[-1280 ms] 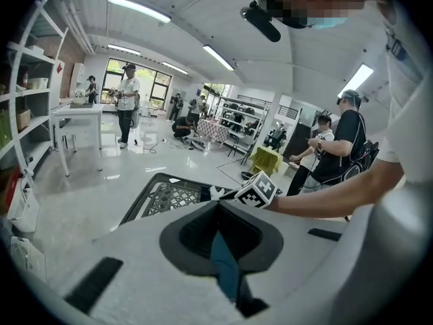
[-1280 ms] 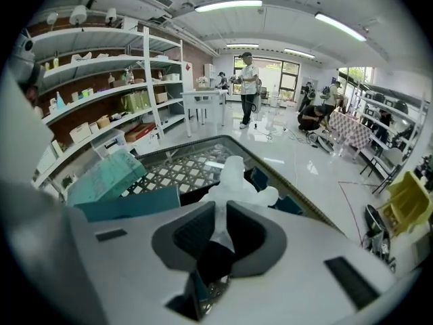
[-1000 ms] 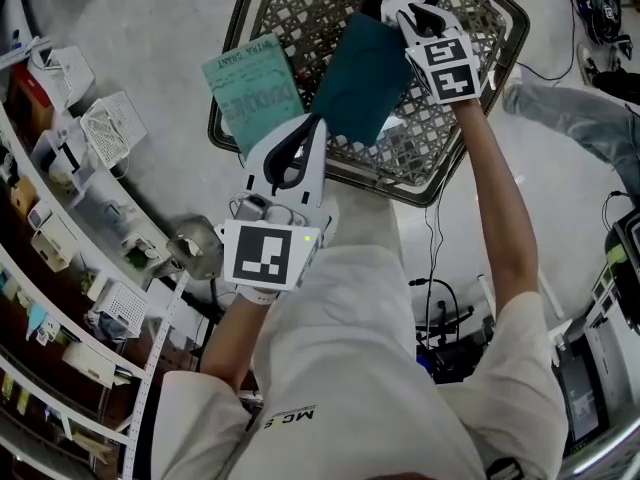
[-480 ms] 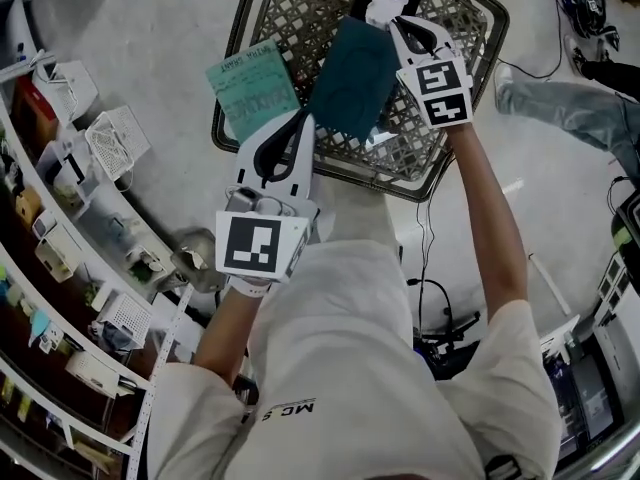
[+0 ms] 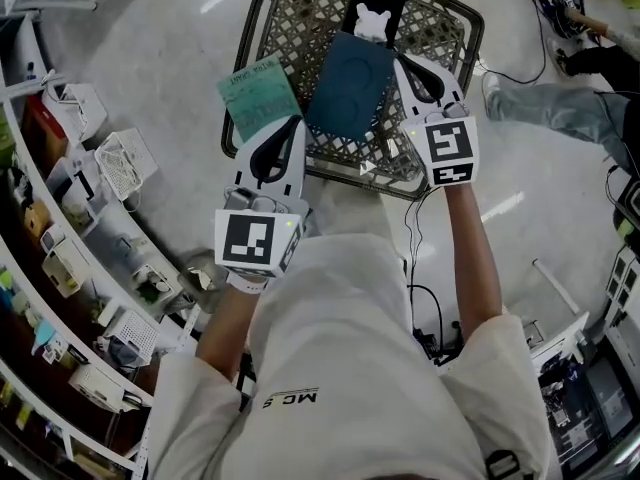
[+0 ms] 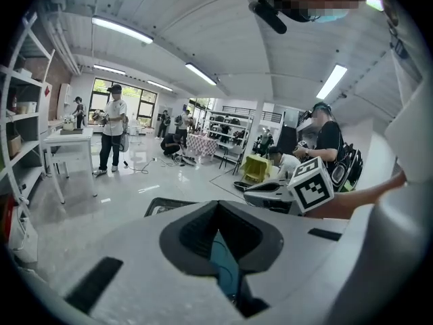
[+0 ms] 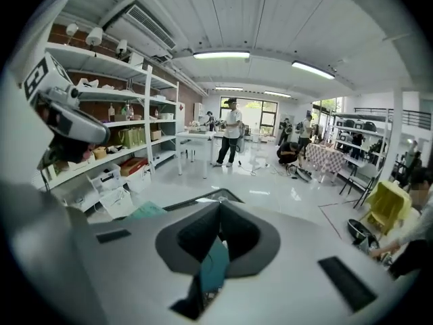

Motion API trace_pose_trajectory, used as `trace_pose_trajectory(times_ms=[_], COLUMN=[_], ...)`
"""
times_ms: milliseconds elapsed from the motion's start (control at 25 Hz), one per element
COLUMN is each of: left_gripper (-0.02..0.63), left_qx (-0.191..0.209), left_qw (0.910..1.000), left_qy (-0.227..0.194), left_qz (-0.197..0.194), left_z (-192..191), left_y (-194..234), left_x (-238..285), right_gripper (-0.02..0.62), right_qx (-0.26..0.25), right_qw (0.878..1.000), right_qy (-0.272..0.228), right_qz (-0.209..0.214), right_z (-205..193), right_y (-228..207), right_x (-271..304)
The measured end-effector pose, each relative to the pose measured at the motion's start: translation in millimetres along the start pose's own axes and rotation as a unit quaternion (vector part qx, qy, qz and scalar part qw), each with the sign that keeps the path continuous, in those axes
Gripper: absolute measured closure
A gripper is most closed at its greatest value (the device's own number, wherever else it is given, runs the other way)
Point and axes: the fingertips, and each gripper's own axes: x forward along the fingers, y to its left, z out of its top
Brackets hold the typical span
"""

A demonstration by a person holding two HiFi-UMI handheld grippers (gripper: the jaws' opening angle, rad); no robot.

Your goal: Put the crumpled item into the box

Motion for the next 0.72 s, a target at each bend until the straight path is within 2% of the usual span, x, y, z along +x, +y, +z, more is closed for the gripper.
trace_pose_trajectory(times_ms=[280,480,720], left_gripper=[0.582,0.583,0.582], left_qx=[0.002,0.001,0.001], left_qw=[0.9998,0.9994,0.9981], left_qy=[-0.016,-0.032,-0.057], left_qz=[-0.010,-0.013,-0.022], left_z=[13.2,25.8,45.6], left_y=[-8.9,-16.6,-24.8], left_x=[-28.7,-47.1,-68.9], right_gripper=[0.578,0.578,0.578], right_qx=[0.025,0.074,0.070], right_qw=[0.998,0.993,0.988], right_qy=[-0.052,-0.071,-0.096], right_qz=[-0.020,-0.060,-0.095], right_z=[46.5,51.2,62.5], right_y=[30.1,41.0,48.7], right_x=[-69.7,-116.4,-165.1])
